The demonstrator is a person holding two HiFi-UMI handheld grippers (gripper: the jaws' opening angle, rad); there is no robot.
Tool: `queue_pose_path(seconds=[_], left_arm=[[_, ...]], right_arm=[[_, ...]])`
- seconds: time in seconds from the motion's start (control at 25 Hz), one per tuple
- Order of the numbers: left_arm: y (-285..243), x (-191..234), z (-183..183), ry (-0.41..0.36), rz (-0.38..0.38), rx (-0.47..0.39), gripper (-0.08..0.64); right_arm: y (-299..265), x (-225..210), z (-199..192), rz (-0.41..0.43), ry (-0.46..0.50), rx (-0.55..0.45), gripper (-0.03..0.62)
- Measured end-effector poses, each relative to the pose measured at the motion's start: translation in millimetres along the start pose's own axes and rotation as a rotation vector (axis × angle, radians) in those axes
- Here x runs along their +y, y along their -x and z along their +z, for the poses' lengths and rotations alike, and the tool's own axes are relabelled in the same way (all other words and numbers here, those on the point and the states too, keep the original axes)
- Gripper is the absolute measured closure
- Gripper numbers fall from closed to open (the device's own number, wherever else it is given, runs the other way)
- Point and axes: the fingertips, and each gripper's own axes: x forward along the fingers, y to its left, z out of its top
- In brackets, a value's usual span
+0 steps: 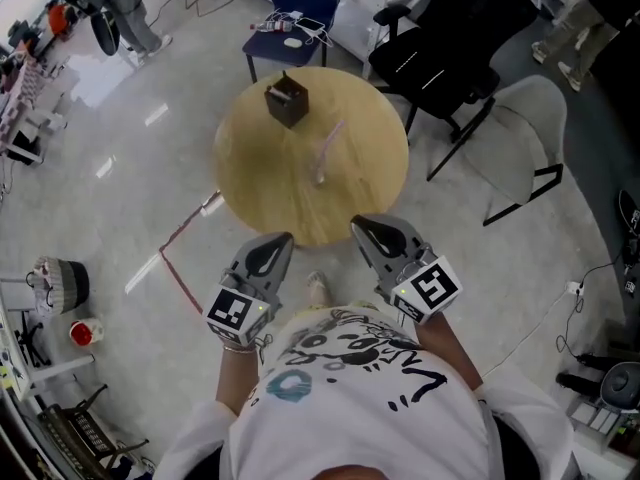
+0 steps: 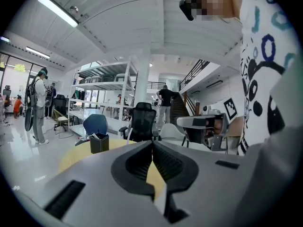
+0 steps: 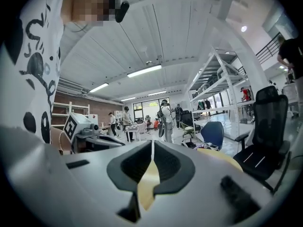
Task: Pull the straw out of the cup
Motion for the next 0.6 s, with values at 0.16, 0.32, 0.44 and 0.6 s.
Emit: queue_pose_path(seconds=[0.16, 0.32, 0.44, 0.6], left_arm=[[-6.0, 22.0, -1.7, -0.008, -0.023, 0.004, 0.544], [-15.6, 40.3, -2.7, -0.001, -0.023, 0.010, 0.543], [-22.2, 48.6, -8.9, 0.011, -0.023, 0.028, 0.545], [-36.1, 59.3, -14.5, 0.030, -0.016, 0.048, 0.545]], right_arm=[[-14.9, -3.2, -2.0, -0.036, -0.008, -0.002, 0.563], [-27.6, -12.4, -9.0, -0.064, -0.019, 0.012, 0.563], [-33.7, -21.8, -11.8, -0.082, -0.029, 0.025, 0.563], [-43.2, -40.3, -13.1, -0.095, -0.056, 0.029, 0.563]])
